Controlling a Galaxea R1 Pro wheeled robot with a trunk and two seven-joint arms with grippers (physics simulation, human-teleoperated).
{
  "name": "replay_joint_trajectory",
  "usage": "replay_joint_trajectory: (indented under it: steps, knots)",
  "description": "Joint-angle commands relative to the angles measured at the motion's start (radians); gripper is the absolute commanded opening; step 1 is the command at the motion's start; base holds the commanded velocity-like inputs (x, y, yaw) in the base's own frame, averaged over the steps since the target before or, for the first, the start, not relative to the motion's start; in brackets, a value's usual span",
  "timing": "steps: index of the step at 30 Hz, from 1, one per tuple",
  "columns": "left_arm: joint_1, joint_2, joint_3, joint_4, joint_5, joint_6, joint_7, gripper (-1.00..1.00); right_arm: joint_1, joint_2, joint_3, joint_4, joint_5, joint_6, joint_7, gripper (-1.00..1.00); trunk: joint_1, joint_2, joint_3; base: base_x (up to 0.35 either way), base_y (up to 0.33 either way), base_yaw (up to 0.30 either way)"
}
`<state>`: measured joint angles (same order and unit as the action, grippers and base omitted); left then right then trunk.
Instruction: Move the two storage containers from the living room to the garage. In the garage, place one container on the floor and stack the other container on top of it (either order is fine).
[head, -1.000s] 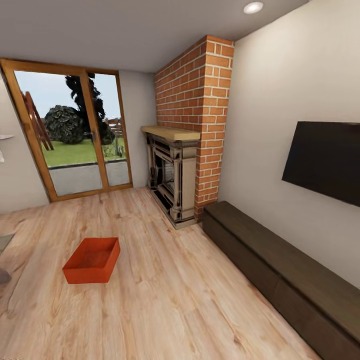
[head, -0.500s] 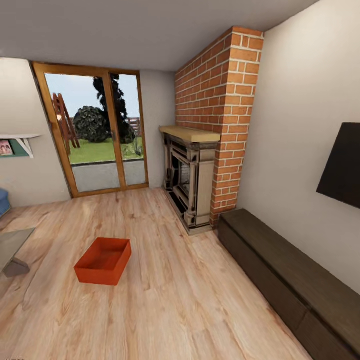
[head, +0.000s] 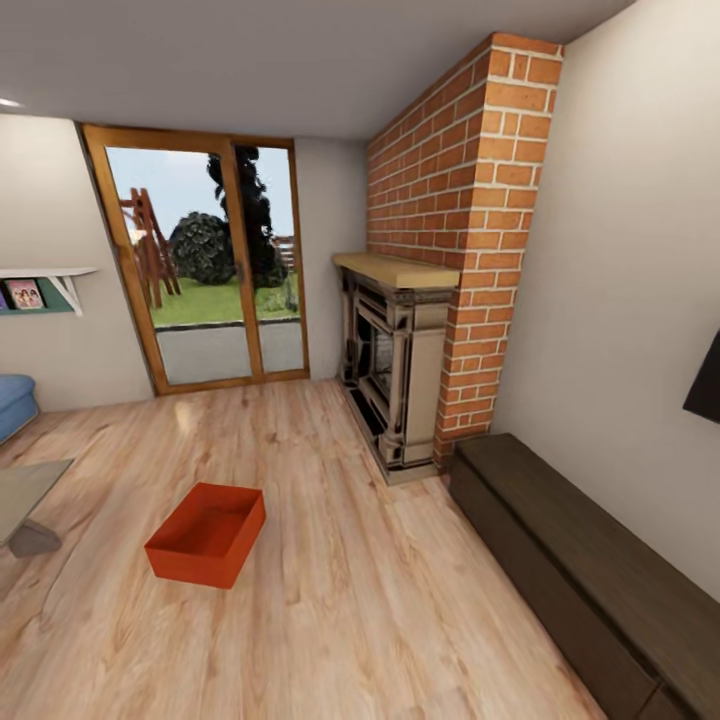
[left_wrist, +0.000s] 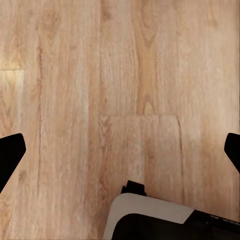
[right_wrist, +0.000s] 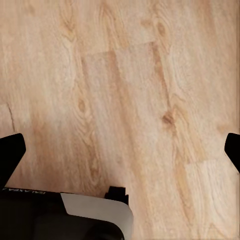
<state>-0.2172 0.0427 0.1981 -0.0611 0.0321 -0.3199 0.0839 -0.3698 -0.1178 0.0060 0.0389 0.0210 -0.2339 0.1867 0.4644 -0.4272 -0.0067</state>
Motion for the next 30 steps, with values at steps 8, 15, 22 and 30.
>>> replay_joint_trajectory:
  steps: [8, 15, 22, 30]
  knots:
    - [-0.001, 0.000, 0.000, 0.002, 0.003, -0.004, 0.002, 1.00, -0.001, 0.000, 0.000, 0.004, 0.002, -0.008, 0.003, 1.00, 0.001, -0.001, -0.001, 0.323, -0.137, 0.000]
    - [-0.001, 0.000, 0.000, 0.001, 0.003, -0.004, 0.001, 1.00, -0.001, 0.000, 0.000, 0.004, 0.002, -0.007, 0.002, 1.00, 0.001, -0.001, -0.001, 0.323, -0.137, 0.000]
    - [-0.001, -0.001, -0.001, 0.001, 0.003, -0.004, 0.002, 1.00, -0.001, 0.000, 0.000, 0.004, 0.002, -0.007, 0.003, 1.00, 0.001, -0.001, -0.001, 0.324, -0.137, 0.130]
    - [-0.001, -0.001, -0.001, 0.001, 0.003, -0.004, 0.001, 1.00, -0.001, 0.000, 0.000, 0.004, 0.002, -0.007, 0.002, 1.00, 0.001, -0.001, -0.001, 0.324, -0.145, 0.245]
